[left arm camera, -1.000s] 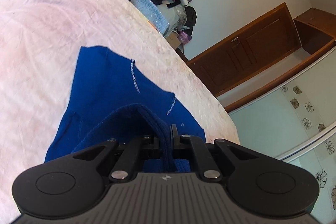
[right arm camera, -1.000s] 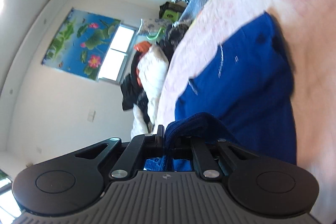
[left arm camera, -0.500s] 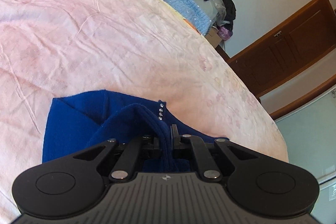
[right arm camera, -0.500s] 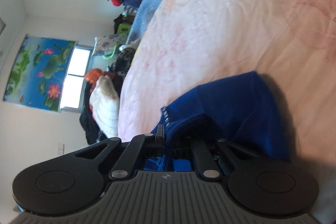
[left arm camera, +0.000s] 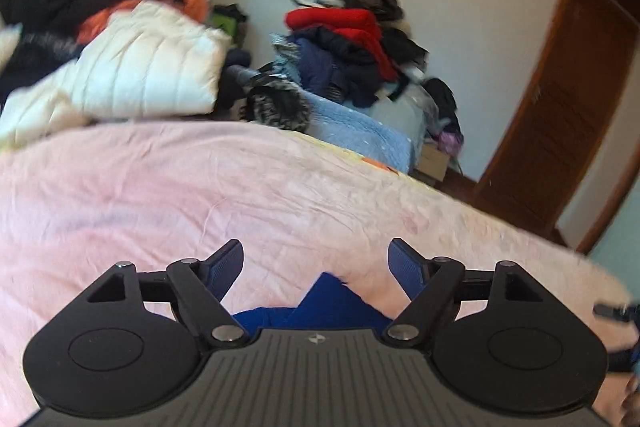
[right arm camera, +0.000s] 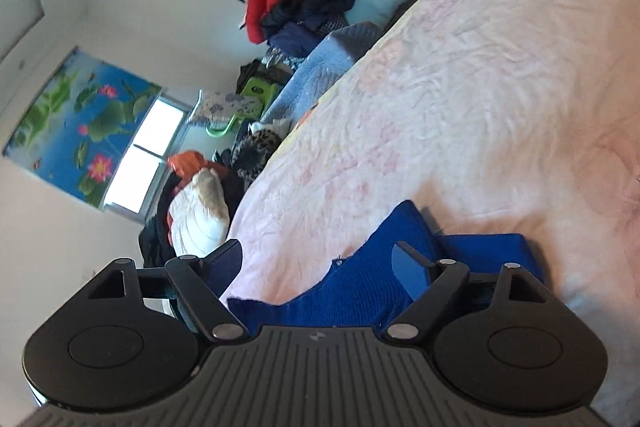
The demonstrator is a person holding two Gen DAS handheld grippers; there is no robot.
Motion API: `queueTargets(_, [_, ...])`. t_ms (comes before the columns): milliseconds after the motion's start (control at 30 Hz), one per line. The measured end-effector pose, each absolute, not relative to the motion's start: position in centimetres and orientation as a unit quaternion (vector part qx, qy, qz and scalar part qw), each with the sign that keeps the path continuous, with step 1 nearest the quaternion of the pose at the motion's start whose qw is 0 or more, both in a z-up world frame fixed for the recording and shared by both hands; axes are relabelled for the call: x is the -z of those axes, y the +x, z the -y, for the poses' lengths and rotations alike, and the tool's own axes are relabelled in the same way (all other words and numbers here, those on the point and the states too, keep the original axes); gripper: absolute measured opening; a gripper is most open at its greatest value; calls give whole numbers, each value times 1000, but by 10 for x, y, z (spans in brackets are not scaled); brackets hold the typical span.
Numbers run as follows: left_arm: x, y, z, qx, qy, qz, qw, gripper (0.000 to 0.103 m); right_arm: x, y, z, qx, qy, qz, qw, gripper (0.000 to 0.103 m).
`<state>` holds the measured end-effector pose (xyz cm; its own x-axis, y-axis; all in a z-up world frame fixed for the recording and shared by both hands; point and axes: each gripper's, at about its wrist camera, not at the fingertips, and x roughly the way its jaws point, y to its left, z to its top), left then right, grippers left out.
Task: Fold small clothes
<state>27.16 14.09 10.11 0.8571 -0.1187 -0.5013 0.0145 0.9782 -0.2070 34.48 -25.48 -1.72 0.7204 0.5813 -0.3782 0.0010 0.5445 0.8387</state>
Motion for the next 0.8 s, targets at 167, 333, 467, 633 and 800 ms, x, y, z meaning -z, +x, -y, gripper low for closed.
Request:
queueTargets(167, [-55,277,-54,53,114,-307,943,78,20,350,214,-198,341,-399,828,80])
queueTargets(333, [-5,302,-41,56,125,-374,917,79,31,322,171,-196,188,-432,860,81])
queueTargets(467, [4,314,-67,38,33,-396,917,103,30,283,162,-204,113,-407,883,80])
queueTargets(633, [-17,282,-54,6,52,-362,931,97,16,259,152,-168,33,-404,899,81])
queueTargets(800, [-36,205,-26,63,96,-305,945,98,-12,197,128,-231,10,-343,910,92])
